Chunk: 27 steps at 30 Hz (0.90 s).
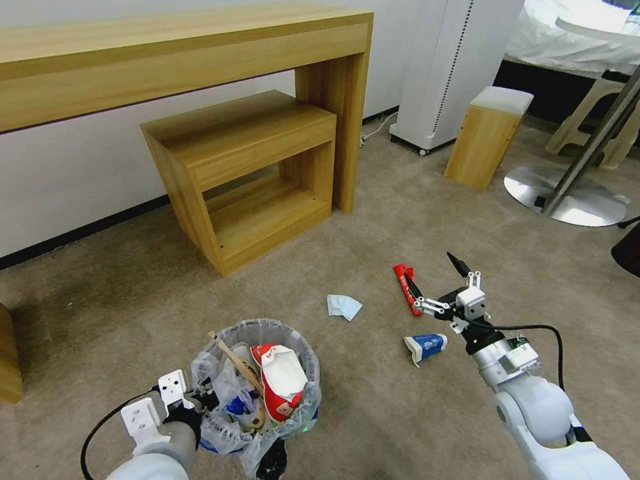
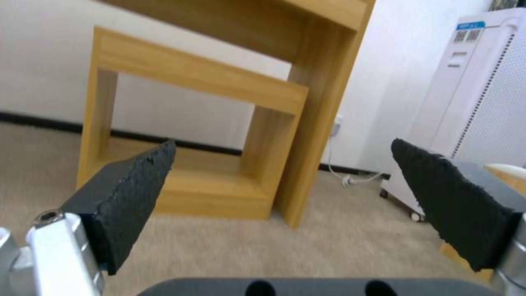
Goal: Pick up the trash bin and place the garbage on the floor into it.
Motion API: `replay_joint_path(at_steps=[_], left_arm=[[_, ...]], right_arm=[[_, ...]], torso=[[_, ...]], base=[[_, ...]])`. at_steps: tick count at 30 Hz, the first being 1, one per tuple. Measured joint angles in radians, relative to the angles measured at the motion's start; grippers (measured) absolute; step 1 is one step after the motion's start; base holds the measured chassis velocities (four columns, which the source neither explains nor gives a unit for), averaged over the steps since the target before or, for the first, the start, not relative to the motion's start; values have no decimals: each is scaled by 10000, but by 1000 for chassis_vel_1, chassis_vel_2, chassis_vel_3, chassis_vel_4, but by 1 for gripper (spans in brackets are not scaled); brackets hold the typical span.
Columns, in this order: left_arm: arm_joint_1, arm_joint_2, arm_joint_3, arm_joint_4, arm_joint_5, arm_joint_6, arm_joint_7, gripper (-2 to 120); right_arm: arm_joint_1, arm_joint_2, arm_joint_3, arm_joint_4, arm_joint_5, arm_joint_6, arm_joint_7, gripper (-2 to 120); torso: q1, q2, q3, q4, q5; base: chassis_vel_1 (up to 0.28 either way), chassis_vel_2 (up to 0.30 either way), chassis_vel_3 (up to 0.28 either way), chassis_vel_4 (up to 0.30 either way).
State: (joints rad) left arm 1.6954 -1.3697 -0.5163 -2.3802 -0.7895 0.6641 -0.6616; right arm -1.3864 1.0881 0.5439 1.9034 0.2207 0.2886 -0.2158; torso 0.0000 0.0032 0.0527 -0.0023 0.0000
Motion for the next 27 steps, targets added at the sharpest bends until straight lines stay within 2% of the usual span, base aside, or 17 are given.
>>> replay_joint_path(at_steps=[3, 4, 6, 8, 10, 13, 14, 17, 27], left_arm=[[-129, 102, -169, -26, -197, 14, -5, 0], [-129, 102, -169, -26, -197, 14, -5, 0], [-147, 187, -318, -131, -310, 14, 11, 0], [-134, 200, -340, -150, -322, 14, 20, 0], [-72, 226, -415, -221, -393, 6, 66, 0], [-62, 226, -455, -263, -445, -15, 96, 0], [-68, 217, -460, -277, -453, -29, 104, 0], [-74, 194, -438, -281, -447, -47, 125, 0], [-6, 172, -351, -330, -215, -97, 254, 0]], right_arm=[[-338, -387, 181, -24, 22, -781, -172, 100], [-338, -387, 181, -24, 22, -781, -172, 100], [-609, -796, 291, -74, 329, -1600, -279, 100], [-667, -855, 317, -73, 363, -1732, -290, 100], [-966, -1025, 454, 180, 467, -2394, -255, 100], [-1186, -1094, 555, 489, 475, -2883, 65, 100], [-1320, -1098, 563, 596, 590, -2776, 488, 100], [-1429, -1074, 560, 643, 801, -2368, 862, 100], [-2142, -856, 1211, 917, 1120, -1545, 928, 100]], torso=[[0, 0, 0, 0, 0], [0, 0, 0, 0, 0], [0, 0, 0, -1, 0], [0, 0, 0, 0, 0], [0, 0, 0, 0, 1], [0, 1, 0, 0, -1], [0, 0, 0, 0, 0], [0, 0, 0, -1, 0], [0, 0, 0, -1, 0]], base=[[0, 0, 0, 0], [0, 0, 0, 0], [0, 0, 0, 0], [0, 0, 0, 0], [0, 0, 0, 0], [0, 0, 0, 0], [0, 0, 0, 0], [0, 0, 0, 0], [0, 0, 0, 0]])
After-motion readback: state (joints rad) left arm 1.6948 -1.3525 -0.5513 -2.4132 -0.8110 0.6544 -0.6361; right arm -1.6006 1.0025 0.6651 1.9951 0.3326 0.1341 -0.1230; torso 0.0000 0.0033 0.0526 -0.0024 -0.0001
